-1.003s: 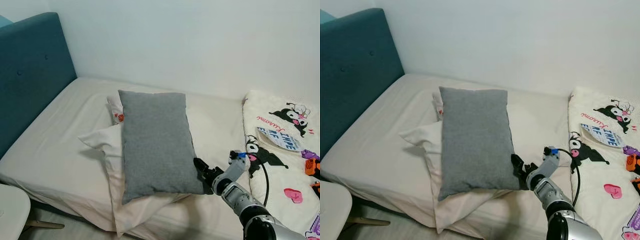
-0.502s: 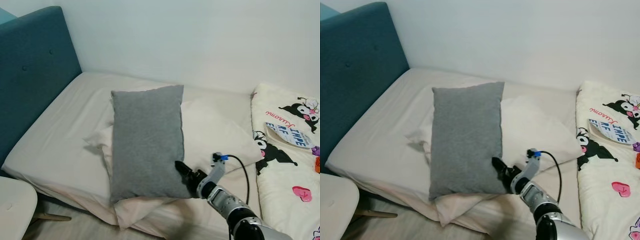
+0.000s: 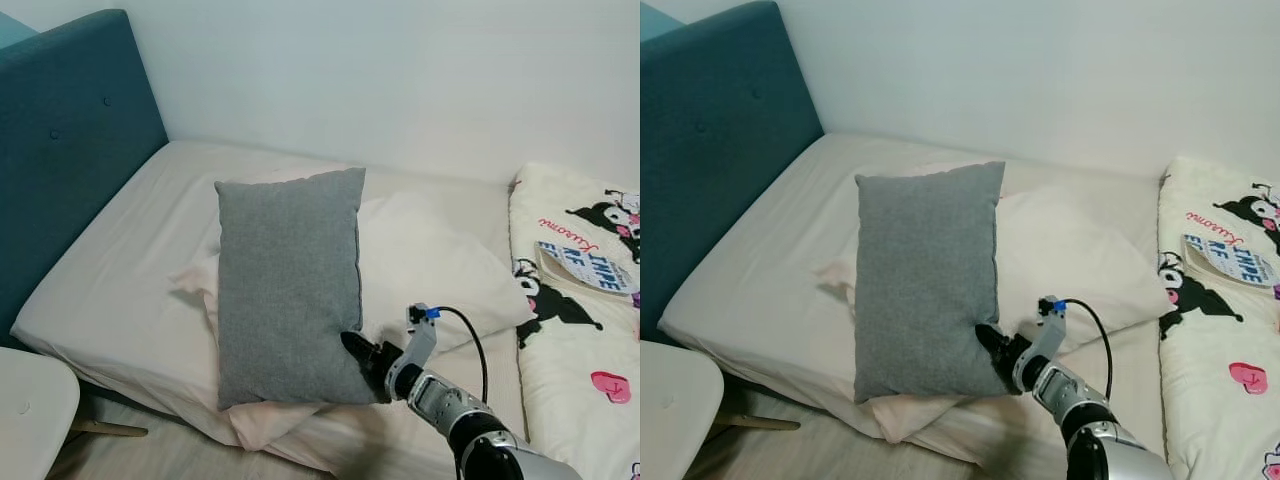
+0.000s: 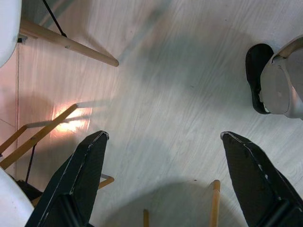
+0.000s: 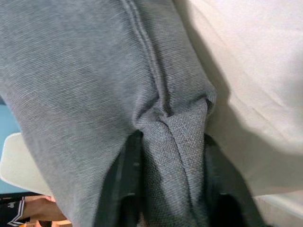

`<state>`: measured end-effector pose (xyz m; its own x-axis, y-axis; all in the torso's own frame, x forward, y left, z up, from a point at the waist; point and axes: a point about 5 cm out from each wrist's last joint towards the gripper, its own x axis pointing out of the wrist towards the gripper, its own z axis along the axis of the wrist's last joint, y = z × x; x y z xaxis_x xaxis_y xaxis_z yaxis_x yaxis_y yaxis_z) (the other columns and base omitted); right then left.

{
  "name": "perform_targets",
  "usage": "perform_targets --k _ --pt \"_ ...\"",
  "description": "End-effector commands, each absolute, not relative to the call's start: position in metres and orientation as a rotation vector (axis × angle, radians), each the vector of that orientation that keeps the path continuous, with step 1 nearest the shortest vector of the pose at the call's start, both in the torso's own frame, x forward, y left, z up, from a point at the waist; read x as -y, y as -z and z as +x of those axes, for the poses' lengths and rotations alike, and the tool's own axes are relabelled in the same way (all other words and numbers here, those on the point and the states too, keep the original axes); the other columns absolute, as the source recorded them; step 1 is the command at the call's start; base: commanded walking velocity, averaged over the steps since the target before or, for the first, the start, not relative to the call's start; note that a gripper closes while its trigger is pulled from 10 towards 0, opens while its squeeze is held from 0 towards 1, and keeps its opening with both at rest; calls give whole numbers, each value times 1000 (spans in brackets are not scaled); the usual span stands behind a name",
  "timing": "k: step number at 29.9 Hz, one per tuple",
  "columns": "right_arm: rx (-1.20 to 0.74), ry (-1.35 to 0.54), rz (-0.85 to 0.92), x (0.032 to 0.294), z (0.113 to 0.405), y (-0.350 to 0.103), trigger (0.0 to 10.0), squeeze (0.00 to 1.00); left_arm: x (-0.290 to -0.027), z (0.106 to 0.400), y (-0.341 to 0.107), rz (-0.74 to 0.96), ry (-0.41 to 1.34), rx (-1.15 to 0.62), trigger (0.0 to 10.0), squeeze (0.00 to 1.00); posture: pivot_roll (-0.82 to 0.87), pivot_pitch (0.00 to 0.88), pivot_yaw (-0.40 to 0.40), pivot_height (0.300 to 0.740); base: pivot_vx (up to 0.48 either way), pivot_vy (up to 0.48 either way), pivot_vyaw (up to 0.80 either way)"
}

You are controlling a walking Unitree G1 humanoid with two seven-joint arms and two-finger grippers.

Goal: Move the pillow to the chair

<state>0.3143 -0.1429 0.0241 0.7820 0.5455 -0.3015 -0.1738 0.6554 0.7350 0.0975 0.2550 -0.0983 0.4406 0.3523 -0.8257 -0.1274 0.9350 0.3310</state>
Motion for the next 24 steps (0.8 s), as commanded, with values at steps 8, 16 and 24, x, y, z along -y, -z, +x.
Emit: perform_targets --k 8,16,24 --pt "-551 -465 694 137 313 -22 0 0 -254 99 98 236 -303 -1079 10000 0 -45 120 3 740 0 0 0" --pt "-297 -680 678 123 342 -74 0 0 -253 112 95 257 -313 -1057 10000 0 -64 75 -7 740 0 0 0" --pt "33 -1026 654 97 362 -156 0 0 -250 117 95 265 -329 -1065 10000 0 -70 22 -17 740 0 0 667"
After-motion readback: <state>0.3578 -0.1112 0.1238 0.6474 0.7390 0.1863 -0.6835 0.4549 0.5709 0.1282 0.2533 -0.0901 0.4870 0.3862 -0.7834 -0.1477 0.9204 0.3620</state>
